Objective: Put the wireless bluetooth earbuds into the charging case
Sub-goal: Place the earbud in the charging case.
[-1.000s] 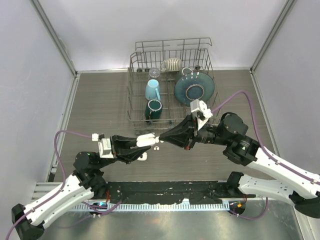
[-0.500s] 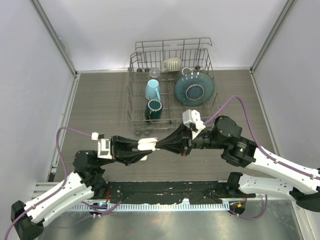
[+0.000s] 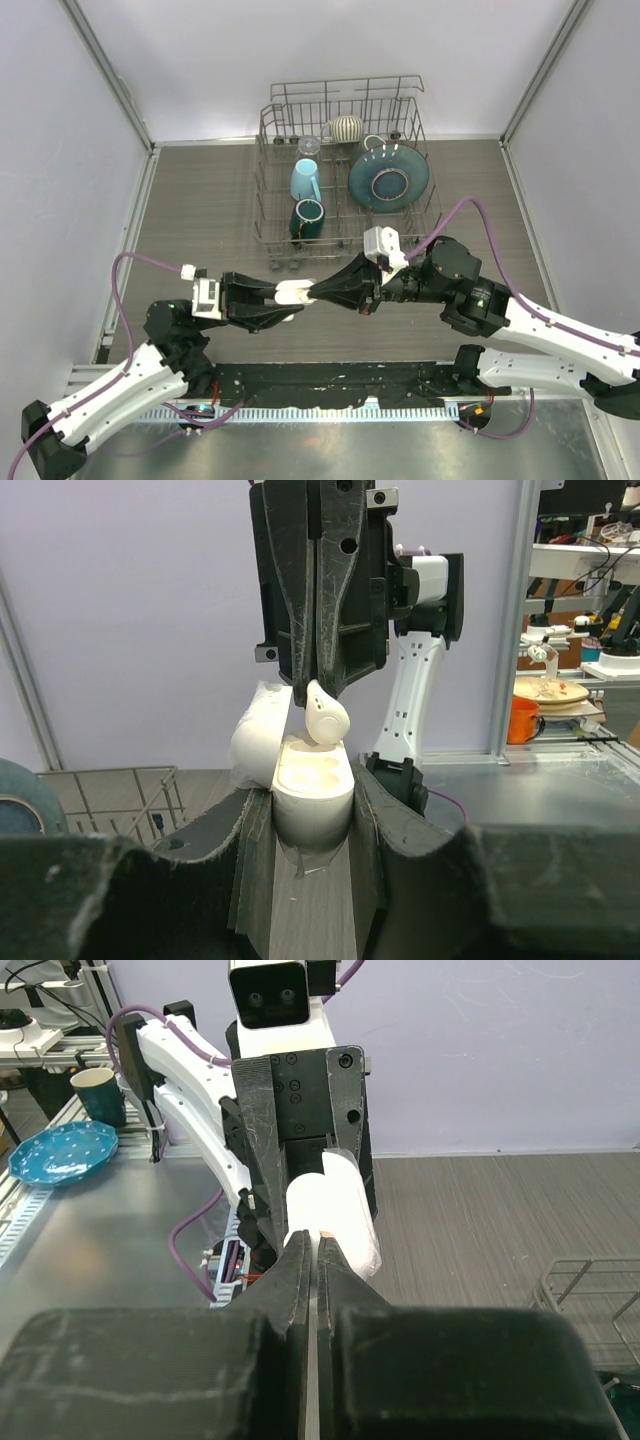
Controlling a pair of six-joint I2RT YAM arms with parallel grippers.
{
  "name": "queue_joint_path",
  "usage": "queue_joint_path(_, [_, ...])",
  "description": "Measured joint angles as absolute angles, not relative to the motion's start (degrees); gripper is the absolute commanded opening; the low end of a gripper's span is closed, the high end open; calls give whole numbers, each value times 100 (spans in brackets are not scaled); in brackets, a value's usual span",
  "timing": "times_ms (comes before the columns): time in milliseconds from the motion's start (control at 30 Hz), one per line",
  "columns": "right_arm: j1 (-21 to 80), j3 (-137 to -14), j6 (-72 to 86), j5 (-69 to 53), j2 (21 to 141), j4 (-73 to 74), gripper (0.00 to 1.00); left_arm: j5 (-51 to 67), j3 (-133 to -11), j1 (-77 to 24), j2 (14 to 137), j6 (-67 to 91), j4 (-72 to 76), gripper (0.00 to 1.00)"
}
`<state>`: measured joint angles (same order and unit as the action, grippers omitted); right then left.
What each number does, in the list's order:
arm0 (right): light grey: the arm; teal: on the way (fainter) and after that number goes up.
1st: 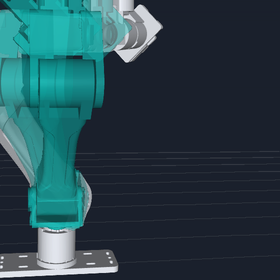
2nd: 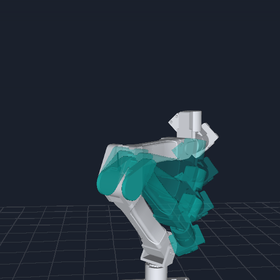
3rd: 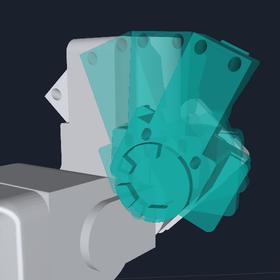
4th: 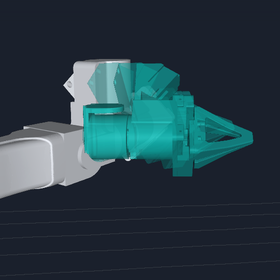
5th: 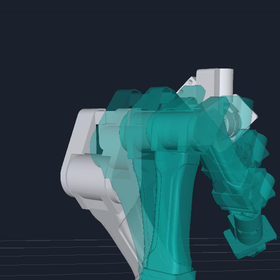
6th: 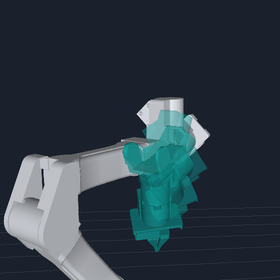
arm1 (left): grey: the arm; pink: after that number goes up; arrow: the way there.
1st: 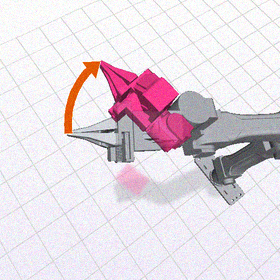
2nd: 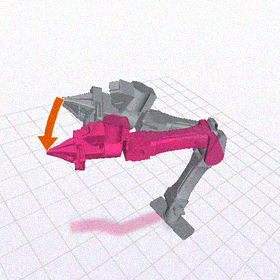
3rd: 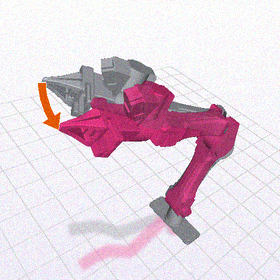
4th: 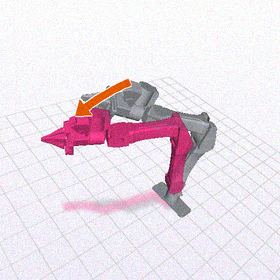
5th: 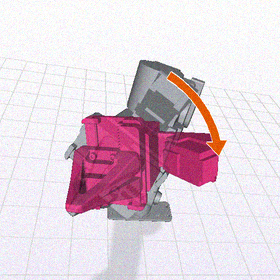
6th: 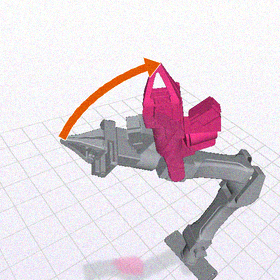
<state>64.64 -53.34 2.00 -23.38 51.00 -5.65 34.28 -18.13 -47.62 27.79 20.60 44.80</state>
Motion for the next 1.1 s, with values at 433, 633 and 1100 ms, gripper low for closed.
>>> queue_joint_path(433, [6757, -5190, -360, -1756, 5063, -644, 1, 3557, -1837, -4759, 2934, 2086, 4530, 0])
queue_joint_path(633, [6834, -4995, -550, -1500, 4895, -746, 1, 3448, -1835, -4762, 2792, 2058, 4473, 0])
queue_joint_path(1100, [7168, -4947, -790, -982, 4965, -974, 4, 3299, -1831, -4762, 2670, 2053, 4410, 0])
